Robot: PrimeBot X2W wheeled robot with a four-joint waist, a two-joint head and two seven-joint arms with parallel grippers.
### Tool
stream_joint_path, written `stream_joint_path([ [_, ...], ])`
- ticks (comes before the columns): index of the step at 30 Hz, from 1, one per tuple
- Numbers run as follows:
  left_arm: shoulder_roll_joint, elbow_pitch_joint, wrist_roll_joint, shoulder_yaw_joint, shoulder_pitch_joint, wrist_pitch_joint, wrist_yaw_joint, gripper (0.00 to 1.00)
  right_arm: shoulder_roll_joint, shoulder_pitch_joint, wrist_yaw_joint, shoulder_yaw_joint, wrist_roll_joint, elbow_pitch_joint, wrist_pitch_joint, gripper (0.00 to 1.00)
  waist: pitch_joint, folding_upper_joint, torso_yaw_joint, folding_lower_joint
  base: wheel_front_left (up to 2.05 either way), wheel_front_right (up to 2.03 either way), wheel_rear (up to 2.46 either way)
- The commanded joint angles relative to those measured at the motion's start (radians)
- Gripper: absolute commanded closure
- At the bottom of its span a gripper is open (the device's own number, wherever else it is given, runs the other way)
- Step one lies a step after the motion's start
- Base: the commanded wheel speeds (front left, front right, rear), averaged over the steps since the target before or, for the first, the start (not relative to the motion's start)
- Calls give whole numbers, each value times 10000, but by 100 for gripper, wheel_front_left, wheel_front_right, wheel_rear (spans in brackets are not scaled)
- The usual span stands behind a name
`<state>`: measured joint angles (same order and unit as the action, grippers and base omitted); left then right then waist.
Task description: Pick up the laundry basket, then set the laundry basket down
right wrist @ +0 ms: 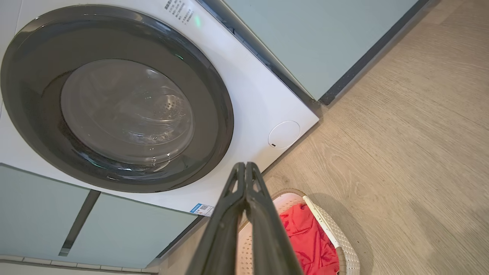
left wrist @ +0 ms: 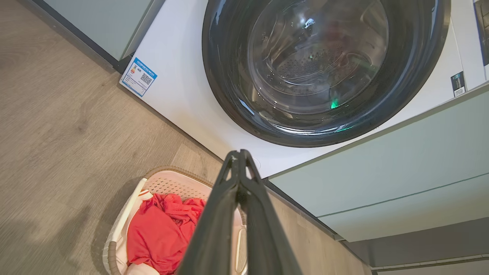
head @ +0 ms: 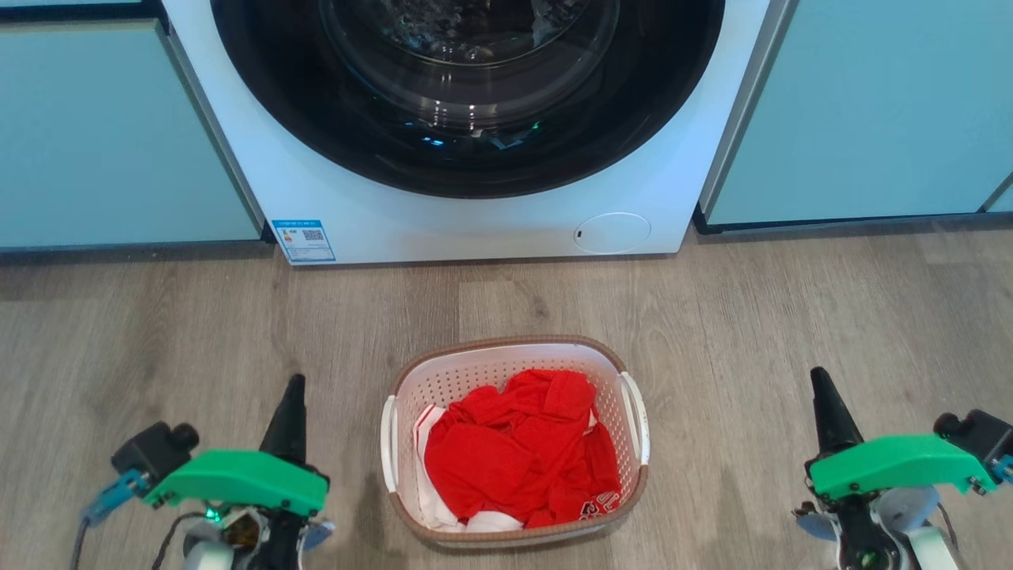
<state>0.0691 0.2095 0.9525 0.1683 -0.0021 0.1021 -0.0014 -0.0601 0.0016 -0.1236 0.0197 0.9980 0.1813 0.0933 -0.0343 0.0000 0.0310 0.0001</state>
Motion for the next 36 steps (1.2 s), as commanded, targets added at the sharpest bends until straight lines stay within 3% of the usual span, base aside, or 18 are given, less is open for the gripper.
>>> stream_joint_path([
  [1, 167, -278, 244, -350, -569, -50, -129, 100, -170, -513, -37, 4, 232, -241, -52, 100, 5, 0, -5, -1, 0, 0, 0],
  [36, 164, 81, 4216, -1521, -834, -1061, -816, 100, -184, -835, -57, -546, 3903, 262, -1048, 100, 186, 0, -185, -1, 0, 0, 0],
])
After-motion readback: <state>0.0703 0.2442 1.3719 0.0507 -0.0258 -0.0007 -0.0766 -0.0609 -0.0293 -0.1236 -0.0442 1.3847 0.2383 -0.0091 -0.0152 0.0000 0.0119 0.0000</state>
